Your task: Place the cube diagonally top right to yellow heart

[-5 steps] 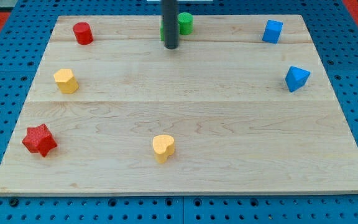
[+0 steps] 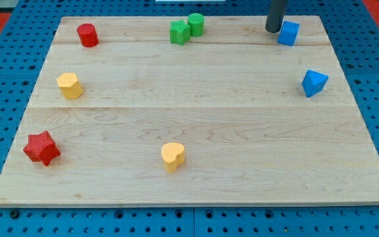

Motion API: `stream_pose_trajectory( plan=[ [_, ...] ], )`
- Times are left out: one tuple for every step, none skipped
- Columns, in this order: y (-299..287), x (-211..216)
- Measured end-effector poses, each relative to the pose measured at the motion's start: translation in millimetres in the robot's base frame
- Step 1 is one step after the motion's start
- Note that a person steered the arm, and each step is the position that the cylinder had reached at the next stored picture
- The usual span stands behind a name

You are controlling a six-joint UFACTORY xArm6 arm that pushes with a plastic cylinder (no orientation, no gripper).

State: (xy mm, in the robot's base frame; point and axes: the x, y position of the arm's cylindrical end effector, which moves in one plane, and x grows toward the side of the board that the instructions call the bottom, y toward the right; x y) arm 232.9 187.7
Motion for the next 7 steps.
stream_pose_trajectory(
  plan=[
    [18.4, -2.0],
    [30.4, -37.6],
    [55.0, -31.4],
    [49.4, -17.1],
    [38.2, -8.7],
    [35.1, -2.0],
    [57.8, -3.3]
  ],
)
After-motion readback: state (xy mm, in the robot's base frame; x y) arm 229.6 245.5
